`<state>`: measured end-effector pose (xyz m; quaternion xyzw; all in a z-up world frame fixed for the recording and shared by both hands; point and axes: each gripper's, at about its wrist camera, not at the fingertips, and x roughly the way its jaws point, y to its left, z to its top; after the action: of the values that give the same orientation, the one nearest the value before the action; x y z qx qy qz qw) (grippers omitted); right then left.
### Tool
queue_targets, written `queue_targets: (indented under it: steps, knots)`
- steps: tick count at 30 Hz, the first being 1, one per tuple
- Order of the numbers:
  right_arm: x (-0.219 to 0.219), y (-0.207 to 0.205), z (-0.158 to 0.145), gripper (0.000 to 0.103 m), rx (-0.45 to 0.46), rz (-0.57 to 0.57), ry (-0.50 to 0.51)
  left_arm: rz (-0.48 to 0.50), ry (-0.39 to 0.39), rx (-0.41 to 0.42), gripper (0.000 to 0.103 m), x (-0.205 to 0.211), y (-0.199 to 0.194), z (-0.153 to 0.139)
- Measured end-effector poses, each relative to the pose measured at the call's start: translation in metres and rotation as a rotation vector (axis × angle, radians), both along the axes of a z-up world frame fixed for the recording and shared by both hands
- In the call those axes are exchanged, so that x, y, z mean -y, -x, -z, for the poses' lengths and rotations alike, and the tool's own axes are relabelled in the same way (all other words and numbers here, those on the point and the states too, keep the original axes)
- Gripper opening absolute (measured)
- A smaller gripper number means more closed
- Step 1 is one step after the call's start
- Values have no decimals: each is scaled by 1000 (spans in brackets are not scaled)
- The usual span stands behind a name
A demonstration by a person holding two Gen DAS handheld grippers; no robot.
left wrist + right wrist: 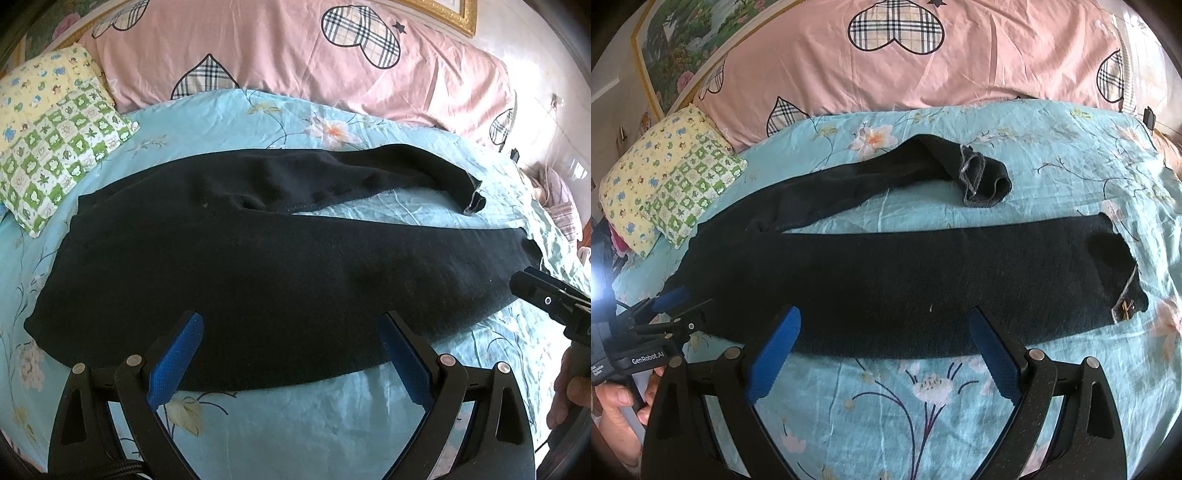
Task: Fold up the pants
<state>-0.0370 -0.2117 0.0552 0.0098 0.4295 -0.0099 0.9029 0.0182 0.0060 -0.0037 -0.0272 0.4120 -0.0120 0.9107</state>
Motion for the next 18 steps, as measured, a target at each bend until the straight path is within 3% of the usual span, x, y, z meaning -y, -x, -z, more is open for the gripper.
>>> queue_targets:
  steps: [10,18]
  knots:
    - [3,-13,-7,93,20,-7,-37,65,-1,1,96,-3,-12,-5]
    - [11,-40,-18,92,12,-4,-12,123,-7,0,96,-15,-54,-20]
